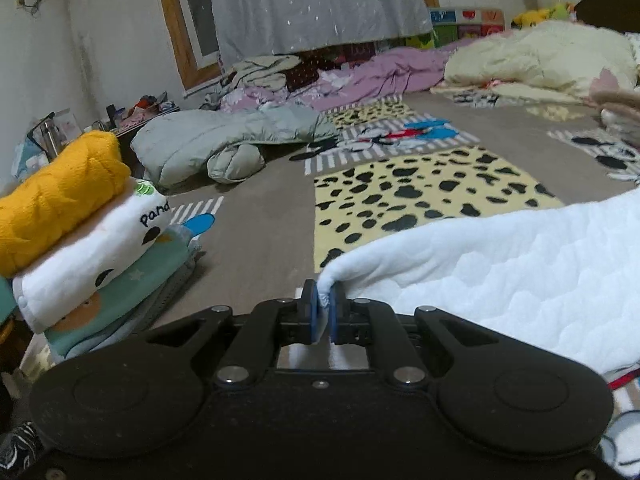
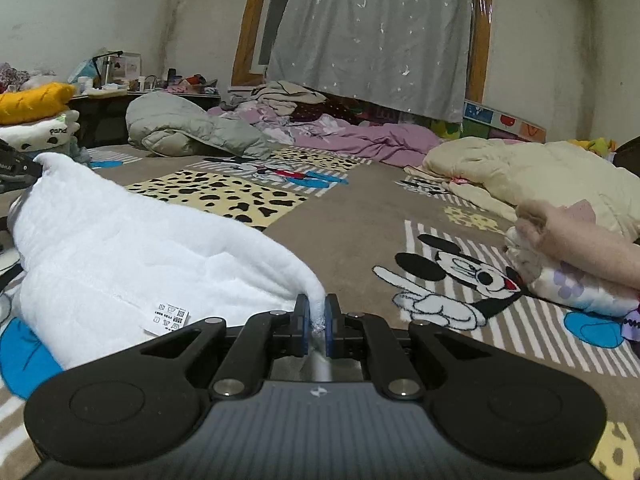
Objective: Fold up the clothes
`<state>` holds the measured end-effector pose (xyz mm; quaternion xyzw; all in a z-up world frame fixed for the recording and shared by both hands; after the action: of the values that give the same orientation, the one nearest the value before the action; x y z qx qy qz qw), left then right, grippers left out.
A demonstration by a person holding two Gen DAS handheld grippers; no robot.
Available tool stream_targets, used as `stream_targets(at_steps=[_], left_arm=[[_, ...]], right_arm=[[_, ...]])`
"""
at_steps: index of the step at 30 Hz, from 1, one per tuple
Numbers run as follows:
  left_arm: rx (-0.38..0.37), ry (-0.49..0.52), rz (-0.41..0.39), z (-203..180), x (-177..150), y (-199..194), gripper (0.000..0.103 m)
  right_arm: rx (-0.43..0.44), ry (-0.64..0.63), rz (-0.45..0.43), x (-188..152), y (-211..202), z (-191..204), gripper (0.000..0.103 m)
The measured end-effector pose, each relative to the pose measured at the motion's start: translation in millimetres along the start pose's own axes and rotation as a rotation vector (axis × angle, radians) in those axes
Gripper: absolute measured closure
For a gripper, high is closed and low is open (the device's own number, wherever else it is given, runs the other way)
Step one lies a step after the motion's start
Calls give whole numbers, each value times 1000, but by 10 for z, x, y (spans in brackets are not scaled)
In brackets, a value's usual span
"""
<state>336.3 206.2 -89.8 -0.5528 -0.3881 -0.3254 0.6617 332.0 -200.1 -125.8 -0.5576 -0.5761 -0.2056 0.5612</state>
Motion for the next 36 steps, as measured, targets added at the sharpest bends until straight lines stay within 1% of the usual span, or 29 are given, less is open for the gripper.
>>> stream_targets(at_steps=[8,15,21,24,25,26,27,28,29,31,32,34,36], left_arm=[[0,14,67,-36,43,246,98],[-1,-16,92,-76,53,440,98],[25,-32,132,-65,48,496,98],[39,-24,159,-54,34,529,98],[45,-17,175,-55,17,553,96],[51,-15,191,-48,3,575,89],[60,-46,185,9,10,545,85],[72,-94,167,93,29,484,63],[85,-142,148,178,47,424,51],[104,-252,115,367,71,290,53],[102,-324,103,482,56,212,54],[67,-446,96,659,-22,67,55],[18,-532,110,739,-121,-23,55]], right_arm=[[-5,-3,41,2,229,31,94],[-5,15,69,-42,282,42,94],[-9,16,81,-65,316,42,94],[5,7,120,-83,403,58,94],[2,3,128,-85,425,67,94],[-4,-4,132,-81,433,76,93],[-12,-13,131,-73,431,90,93],[-16,-16,126,-69,414,98,89],[-22,-10,118,-64,394,89,81],[-30,33,99,-49,331,18,71],[-38,50,89,-36,287,-18,71],[-94,44,86,2,192,-47,71],[-118,35,55,43,70,-24,71]])
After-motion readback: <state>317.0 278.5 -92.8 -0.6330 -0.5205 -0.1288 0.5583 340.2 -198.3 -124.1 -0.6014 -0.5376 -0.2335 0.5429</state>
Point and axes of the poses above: each gripper's, at about its wrist camera, not at the fingertips, and y roughly the way its jaws point, z to its left, x to its top, the point moved 2 cm from there along y, roughly the way its jaws point, and after that the axes turned 11 degrees about -y, right-handed, at the moved point
